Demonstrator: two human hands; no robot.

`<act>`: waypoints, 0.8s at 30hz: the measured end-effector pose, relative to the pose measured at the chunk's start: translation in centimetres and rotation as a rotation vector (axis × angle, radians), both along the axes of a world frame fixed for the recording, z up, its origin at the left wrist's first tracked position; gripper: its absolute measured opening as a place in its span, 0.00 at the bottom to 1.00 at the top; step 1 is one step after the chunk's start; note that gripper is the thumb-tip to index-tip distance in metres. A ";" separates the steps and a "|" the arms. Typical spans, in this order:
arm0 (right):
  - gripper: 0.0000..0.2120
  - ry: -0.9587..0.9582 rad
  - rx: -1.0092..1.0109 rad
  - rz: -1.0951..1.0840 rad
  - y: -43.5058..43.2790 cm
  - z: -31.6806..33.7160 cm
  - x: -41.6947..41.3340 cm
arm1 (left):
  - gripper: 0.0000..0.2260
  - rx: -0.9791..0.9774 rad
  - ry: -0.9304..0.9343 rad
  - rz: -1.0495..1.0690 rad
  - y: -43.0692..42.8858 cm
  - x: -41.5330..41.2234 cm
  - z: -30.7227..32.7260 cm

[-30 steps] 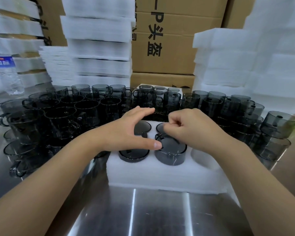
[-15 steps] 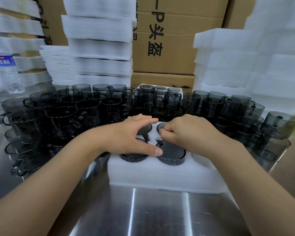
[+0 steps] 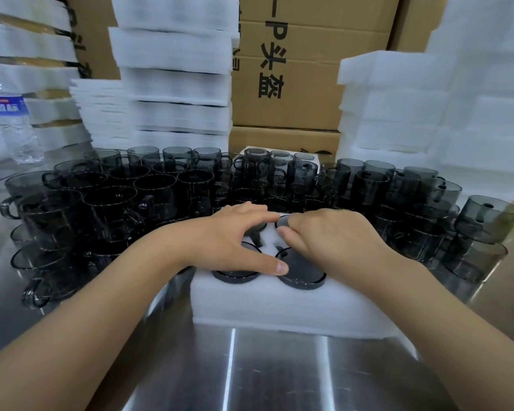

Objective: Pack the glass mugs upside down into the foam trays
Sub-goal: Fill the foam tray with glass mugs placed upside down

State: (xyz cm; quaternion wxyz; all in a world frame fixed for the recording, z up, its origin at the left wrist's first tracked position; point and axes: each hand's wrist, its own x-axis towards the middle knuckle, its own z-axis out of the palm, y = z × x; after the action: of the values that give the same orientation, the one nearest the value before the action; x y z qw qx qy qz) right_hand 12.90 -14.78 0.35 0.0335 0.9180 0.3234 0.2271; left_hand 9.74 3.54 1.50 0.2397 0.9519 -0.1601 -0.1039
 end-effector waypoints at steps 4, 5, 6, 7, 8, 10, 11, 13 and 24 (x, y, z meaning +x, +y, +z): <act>0.12 0.017 0.131 0.056 -0.3 -0.5 0.3 | 0.45 0.003 -0.034 0.009 -0.1 -0.3 -0.3; 0.12 0.038 0.179 0.064 -0.3 -0.5 0.3 | 0.46 0.019 -0.048 0.010 -0.1 -0.3 -0.4; 0.12 0.050 0.225 0.070 -0.3 -0.5 0.2 | 0.46 0.032 -0.060 0.013 -0.2 -0.4 -0.5; 0.12 0.058 0.280 0.079 -0.3 -0.6 0.1 | 0.46 0.035 -0.066 0.017 -0.3 -0.4 -0.5; 0.12 0.077 0.342 0.086 -0.4 -0.6 -0.2 | 0.47 0.031 -0.067 0.021 -0.4 -0.4 -0.5; 0.13 0.163 0.487 0.098 -0.6 -0.6 -0.5 | 0.49 0.026 -0.072 0.027 -0.4 -0.4 -0.6; 0.13 0.221 0.552 0.099 -0.8 -0.6 -0.5 | 0.50 0.025 -0.077 0.026 -0.3 -0.4 -0.6; 0.11 0.333 0.654 0.083 -1.1 -0.5 -0.6 | 0.49 0.015 -0.084 0.023 -0.3 -0.4 -0.6; 0.21 0.581 0.682 0.136 -3.6 1.8 -0.7 | 0.20 -0.164 -0.077 -0.067 0.5 -0.4 -0.1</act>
State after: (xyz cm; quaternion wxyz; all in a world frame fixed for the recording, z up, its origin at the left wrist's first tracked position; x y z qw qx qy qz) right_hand 12.16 -18.42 2.19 -0.3782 0.8788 0.2856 0.0554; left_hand 9.36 4.09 1.43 0.3070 0.9265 -0.2088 -0.0619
